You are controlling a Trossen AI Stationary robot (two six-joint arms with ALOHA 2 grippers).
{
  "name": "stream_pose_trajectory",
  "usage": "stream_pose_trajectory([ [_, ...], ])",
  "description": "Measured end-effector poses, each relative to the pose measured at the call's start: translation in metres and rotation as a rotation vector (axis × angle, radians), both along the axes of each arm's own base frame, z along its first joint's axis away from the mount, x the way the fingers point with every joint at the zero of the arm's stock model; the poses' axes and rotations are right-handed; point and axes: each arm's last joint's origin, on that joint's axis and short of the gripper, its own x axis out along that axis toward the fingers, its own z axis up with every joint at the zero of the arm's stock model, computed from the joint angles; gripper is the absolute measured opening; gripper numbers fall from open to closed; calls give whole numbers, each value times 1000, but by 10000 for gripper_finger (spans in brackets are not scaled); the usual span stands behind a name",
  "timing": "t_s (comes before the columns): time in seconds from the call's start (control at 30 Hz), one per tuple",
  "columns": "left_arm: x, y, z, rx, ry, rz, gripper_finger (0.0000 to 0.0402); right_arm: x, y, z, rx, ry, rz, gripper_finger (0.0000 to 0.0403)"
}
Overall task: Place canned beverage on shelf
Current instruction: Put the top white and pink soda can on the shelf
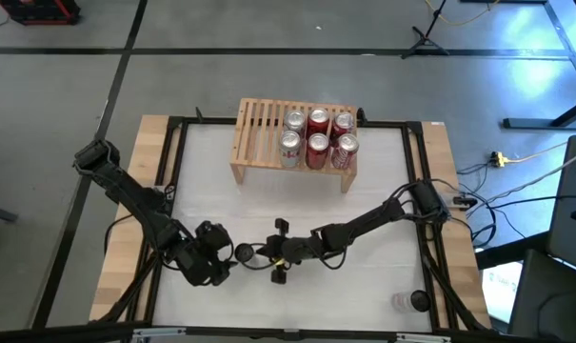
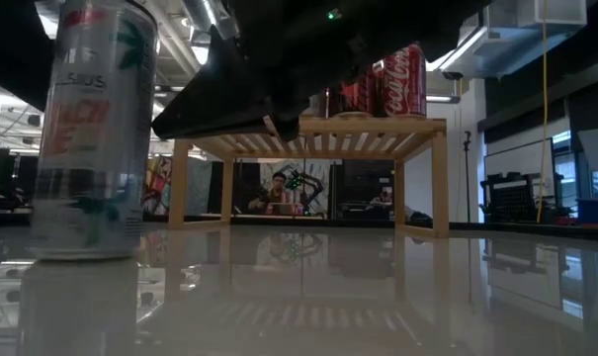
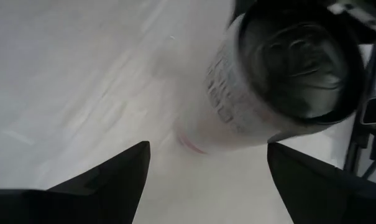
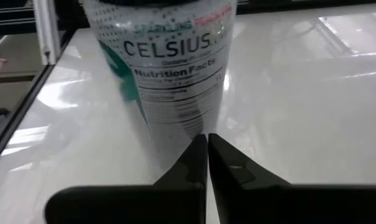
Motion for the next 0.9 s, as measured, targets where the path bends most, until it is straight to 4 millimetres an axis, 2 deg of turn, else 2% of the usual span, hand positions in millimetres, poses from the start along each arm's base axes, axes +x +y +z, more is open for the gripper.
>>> stream_pose_trajectory([
  [0.2,0,0,0,-10,7,-9,321,5,-15,1,-12,-5,-14,12],
  [0.5,7,-7,5,-53,-73,-59,321,1,-13,6,-1,23,25,12],
  [0.7,5,-8,13,-96,-58,-118,321,-16,-20,42,-47,81,14,12],
  [0.9,-9,-2,51,-92,-207,-159,321,-36,-21,82,-10,78,31,12],
])
